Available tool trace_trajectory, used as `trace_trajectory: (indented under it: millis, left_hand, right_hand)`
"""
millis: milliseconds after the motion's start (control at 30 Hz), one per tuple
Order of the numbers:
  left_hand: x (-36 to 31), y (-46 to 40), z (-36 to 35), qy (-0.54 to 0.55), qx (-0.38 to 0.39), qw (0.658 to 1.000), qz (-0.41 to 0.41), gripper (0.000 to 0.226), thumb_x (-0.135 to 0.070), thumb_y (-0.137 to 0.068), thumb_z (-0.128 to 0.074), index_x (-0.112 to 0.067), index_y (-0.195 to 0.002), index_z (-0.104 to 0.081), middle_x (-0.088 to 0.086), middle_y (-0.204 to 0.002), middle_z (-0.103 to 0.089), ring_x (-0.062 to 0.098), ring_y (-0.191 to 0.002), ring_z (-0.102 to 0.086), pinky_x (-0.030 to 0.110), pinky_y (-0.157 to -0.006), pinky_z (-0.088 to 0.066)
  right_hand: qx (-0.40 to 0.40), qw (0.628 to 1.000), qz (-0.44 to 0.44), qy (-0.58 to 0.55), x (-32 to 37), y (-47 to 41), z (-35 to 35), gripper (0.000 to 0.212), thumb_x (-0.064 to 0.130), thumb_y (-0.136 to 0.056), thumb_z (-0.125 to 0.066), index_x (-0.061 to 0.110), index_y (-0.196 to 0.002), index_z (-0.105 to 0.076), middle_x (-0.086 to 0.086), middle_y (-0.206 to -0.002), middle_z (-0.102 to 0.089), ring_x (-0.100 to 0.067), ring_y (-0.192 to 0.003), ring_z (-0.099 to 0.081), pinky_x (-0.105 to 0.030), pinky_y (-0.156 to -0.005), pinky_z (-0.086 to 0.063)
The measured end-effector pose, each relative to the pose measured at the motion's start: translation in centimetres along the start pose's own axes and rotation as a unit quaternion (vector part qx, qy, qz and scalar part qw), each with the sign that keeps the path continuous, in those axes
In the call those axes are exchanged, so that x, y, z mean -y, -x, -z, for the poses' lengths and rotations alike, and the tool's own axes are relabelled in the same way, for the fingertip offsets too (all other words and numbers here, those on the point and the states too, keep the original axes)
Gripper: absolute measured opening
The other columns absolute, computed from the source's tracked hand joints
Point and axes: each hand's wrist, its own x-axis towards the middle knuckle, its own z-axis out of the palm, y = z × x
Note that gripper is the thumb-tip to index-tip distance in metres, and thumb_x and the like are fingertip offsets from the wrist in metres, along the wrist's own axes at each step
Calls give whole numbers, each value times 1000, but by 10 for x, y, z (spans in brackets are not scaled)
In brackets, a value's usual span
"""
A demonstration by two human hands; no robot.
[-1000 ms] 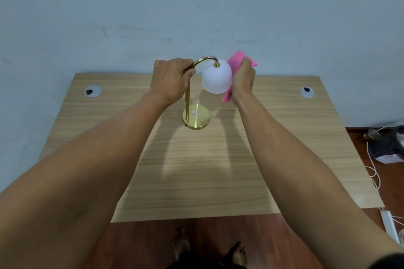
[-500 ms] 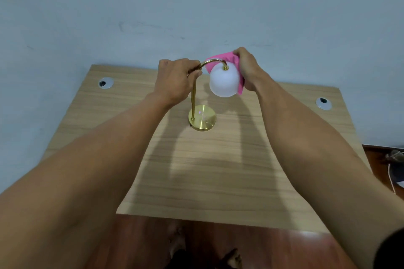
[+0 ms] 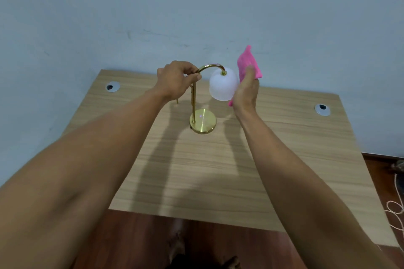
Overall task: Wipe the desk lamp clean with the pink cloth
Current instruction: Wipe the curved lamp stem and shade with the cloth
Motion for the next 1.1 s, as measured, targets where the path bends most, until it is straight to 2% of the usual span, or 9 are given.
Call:
trace_trajectory:
  millis: [67, 133, 200, 333, 467, 633, 800, 1000, 1100]
  left_hand:
    - [0, -5, 5, 28, 32, 999, 20, 20, -46, -86, -77, -28, -93, -79, -10, -94, -80, 14, -97, -76, 48, -116, -39]
    - [2, -10, 8, 67, 65, 995, 29, 24, -52, -75, -81, -31, -86, -79, -8, -86, -80, 16, -88, -79, 51, -110, -48]
    - [8, -15, 8, 130, 94, 986, 39, 26, -50, -67, -86, -29, -81, -80, -6, -80, -79, 18, -83, -79, 50, -101, -59]
    - [12, -20, 9, 174, 108, 978, 39, 18, -35, -74, -86, -19, -81, -80, 6, -83, -78, 16, -76, -74, 42, -86, -65]
    - [11, -23, 12, 165, 128, 977, 47, 14, -26, -83, -87, -15, -86, -79, -7, -68, -70, -2, -51, -60, 17, -55, -47]
    - [20, -32, 10, 164, 143, 975, 47, 19, -36, -76, -90, -20, -83, -82, -16, -61, -70, 9, -61, -60, 30, -70, -49]
    - [17, -32, 15, 167, 168, 971, 28, 12, -24, -85, -87, -18, -80, -77, -13, -62, -69, -4, -46, -59, 14, -54, -46]
    - [19, -37, 14, 161, 175, 971, 36, 18, -33, -80, -89, -18, -88, -82, -8, -70, -72, 3, -53, -62, 23, -62, -50]
    - [21, -39, 15, 162, 182, 969, 25, 18, -39, -72, -88, -24, -79, -82, -6, -74, -76, 17, -67, -70, 34, -75, -59]
  right_hand:
    - [47, 997, 53, 18, 6, 13, -16, 52, 64, -94, -33, 39, -123, -67, 20, -116, -71, -25, -120, -67, -44, -88, -54]
    - [88, 990, 90, 63, 8, 22, -28, 66, 60, -99, -31, 24, -147, -58, 13, -130, -64, -12, -129, -55, -46, -117, -41]
    - [127, 971, 154, 133, 10, 31, -37, 59, 48, -107, -28, 28, -161, -40, 12, -151, -52, -5, -143, -40, -43, -128, -25]
    - [181, 907, 261, 276, 4, 33, -45, 54, 36, -111, -32, 21, -163, -34, 3, -171, -31, -14, -161, -15, -46, -132, -7]
    - [136, 922, 237, 276, -9, 31, -39, 52, 35, -111, -32, 21, -161, -39, -1, -169, -34, -17, -160, -18, -43, -132, -11]
    - [76, 951, 206, 217, -5, 24, -42, 54, 43, -108, -26, 28, -157, -46, 3, -154, -52, -14, -146, -42, -45, -123, -32]
    - [108, 871, 310, 366, -20, 37, -40, 54, 33, -110, -31, 24, -164, -33, 0, -174, -22, -16, -162, -10, -48, -132, 0]
    - [-2, 917, 171, 360, -6, 26, -46, 65, 50, -106, -13, 27, -161, -39, 7, -168, -37, -9, -160, -16, -48, -127, 21]
    - [54, 898, 240, 364, -7, 40, -50, 56, 40, -109, -26, 28, -163, -34, 7, -172, -26, -10, -162, -9, -41, -127, 19]
